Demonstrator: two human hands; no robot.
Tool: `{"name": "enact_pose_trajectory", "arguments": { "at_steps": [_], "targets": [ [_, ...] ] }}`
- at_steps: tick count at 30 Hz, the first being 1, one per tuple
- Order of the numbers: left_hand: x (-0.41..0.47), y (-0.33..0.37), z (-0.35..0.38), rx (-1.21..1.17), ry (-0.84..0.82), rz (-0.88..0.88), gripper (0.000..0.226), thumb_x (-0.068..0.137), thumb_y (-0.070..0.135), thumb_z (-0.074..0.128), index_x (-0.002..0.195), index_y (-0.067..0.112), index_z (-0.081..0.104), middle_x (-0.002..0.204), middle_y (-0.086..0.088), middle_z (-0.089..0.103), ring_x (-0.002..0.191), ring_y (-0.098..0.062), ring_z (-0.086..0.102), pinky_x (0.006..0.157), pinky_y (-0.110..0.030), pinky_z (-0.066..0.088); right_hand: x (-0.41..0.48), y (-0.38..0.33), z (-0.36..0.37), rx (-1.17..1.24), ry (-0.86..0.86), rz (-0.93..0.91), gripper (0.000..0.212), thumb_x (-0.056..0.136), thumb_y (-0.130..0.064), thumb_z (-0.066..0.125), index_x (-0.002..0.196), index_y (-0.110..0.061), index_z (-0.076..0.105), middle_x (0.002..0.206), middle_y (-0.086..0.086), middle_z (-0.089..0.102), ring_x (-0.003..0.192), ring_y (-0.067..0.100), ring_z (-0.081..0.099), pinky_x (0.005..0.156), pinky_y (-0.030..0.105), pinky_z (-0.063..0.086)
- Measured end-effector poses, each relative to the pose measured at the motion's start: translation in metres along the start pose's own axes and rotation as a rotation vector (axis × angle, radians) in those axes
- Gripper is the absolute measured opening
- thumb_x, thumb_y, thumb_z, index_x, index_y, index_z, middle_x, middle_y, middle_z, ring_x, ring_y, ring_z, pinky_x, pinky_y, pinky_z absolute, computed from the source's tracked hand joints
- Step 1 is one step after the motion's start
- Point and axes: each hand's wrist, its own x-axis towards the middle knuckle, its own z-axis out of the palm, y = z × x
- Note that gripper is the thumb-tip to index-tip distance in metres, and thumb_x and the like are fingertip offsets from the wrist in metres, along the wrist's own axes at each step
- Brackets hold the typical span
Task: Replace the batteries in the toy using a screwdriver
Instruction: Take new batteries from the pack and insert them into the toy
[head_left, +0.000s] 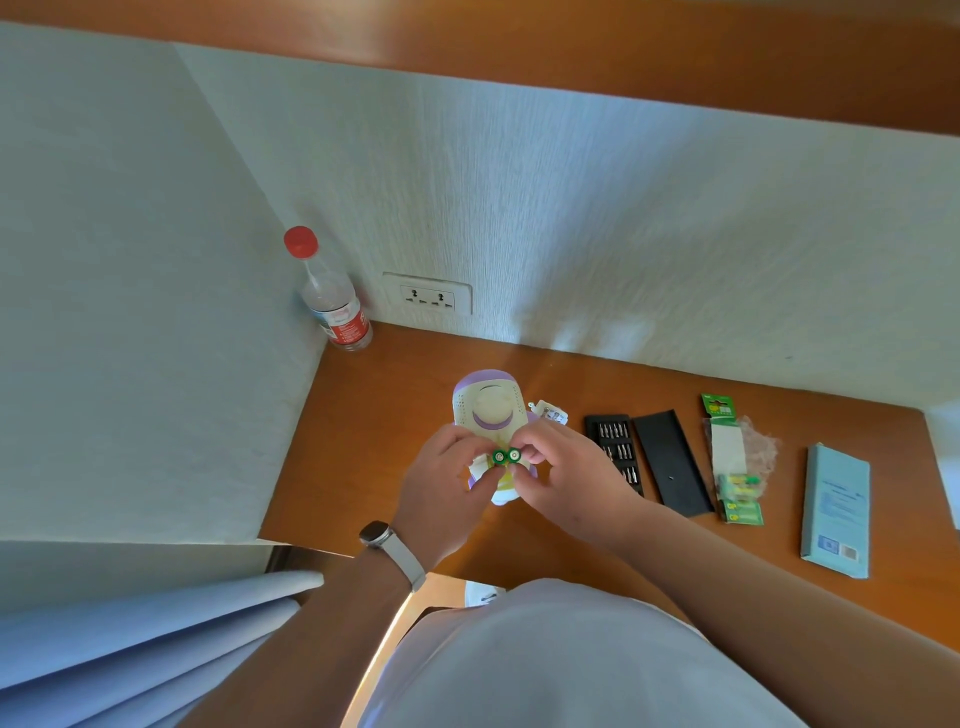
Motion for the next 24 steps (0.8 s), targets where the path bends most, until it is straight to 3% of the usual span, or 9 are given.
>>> {"name": "enact_pose_trajectory", "arguments": {
  "at_steps": [9, 15, 24],
  "targets": [
    [-0.005, 0.001, 0.001, 0.036, -0.019, -0.008, 0.02, 0.086, 0.019, 0.077, 0.104, 0.013, 0.073, 0.106, 0.001, 0.062, 0.096, -0.012, 0.058, 0.067, -0.006, 0.04, 0.001, 0.007, 0.005, -0.041, -0.045, 0.011, 0.013, 0.09, -0.014, 0.064, 0.102, -0.011, 0.064, 0.095, -0.005, 0.058, 0.086, 0.018, 0.058, 0.072, 0.035, 0.052],
    [-0.006, 0.004, -0.003, 0.046, -0.013, -0.007, 0.02, 0.089, 0.024, 0.073, 0.106, 0.012, 0.072, 0.105, 0.002, 0.061, 0.095, -0.01, 0.055, 0.067, -0.004, 0.034, 0.002, 0.01, 0.008, -0.057, -0.034, -0.027, 0.013, 0.089, -0.014, 0.065, 0.101, -0.01, 0.068, 0.092, -0.004, 0.058, 0.083, 0.014, 0.055, 0.069, 0.027, 0.048],
    [-0.003, 0.006, -0.003, 0.034, -0.011, -0.01, 0.019, 0.093, 0.026, 0.069, 0.105, 0.011, 0.071, 0.098, 0.009, 0.051, 0.095, -0.009, 0.052, 0.066, -0.007, 0.038, 0.004, 0.012, 0.013, -0.077, -0.021, -0.045, 0.013, 0.087, -0.012, 0.069, 0.099, -0.007, 0.069, 0.094, 0.001, 0.06, 0.079, 0.011, 0.051, 0.067, 0.017, 0.038]
  ]
}}
